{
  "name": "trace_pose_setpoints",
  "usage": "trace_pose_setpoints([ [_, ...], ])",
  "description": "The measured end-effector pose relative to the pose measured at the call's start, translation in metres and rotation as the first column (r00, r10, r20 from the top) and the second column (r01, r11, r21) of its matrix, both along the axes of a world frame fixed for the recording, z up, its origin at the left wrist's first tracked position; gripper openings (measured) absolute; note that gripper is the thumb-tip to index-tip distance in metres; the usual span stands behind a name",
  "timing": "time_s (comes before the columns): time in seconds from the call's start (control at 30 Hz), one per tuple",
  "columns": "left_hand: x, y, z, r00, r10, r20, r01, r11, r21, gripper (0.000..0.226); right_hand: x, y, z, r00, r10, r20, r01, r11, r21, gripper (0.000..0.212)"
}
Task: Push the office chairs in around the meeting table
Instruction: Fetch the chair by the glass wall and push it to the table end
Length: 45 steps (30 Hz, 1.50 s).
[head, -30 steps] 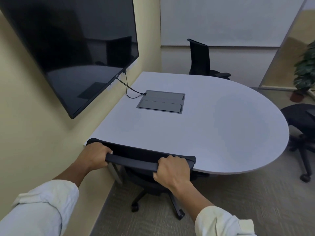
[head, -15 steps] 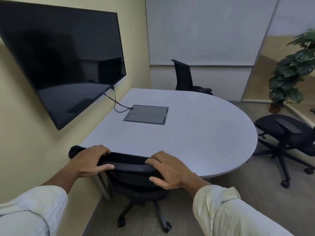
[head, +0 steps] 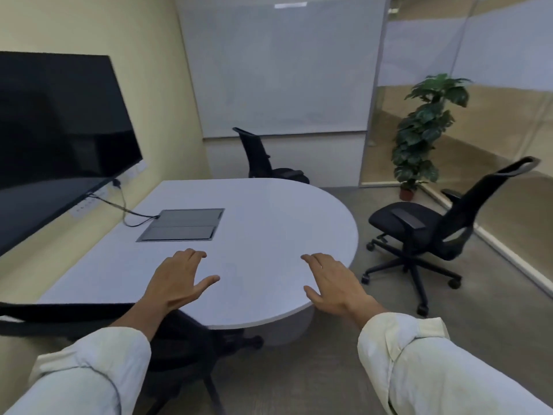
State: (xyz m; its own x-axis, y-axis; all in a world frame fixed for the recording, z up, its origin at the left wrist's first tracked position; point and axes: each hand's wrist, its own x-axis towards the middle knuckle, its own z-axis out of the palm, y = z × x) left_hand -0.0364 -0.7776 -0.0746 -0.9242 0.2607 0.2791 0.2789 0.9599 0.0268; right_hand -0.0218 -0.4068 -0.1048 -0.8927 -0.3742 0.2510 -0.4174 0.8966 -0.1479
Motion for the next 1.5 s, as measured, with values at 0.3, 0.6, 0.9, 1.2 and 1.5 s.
trace_pose_setpoints([
  [0.3, -0.063, 0.187, -0.008, 0.989, -0.149, 0.019, 0.148, 0.988, 0.041, 0.089, 0.002, 0.157, -0.003, 0.970, -0.244, -0.005, 0.244, 0.969, 0.038, 0.074],
  [0.6, -0.178, 0.321, -0.024, 0.972, -0.231, 0.038, 0.230, 0.973, 0.019, 0.077, -0.050, 0.258, -0.007, 0.893, -0.450, -0.015, 0.450, 0.889, 0.082, 0.075],
  [0.9, -0.296, 0.466, -0.012, 0.912, -0.405, 0.062, 0.408, 0.912, -0.036, 0.084, -0.114, 0.366, 0.009, 0.731, -0.681, -0.039, 0.682, 0.730, 0.032, 0.075],
  [1.2, -0.347, 0.656, -0.008, 0.822, -0.569, -0.010, 0.569, 0.822, -0.030, 0.079, -0.157, 0.519, 0.015, 0.656, -0.751, -0.073, 0.755, 0.654, 0.053, 0.074],
  [1.5, -0.389, 0.853, -0.001, 0.806, -0.590, -0.057, 0.592, 0.805, 0.037, 0.074, -0.201, 0.705, 0.034, 0.642, -0.762, -0.077, 0.766, 0.641, 0.049, 0.074],
])
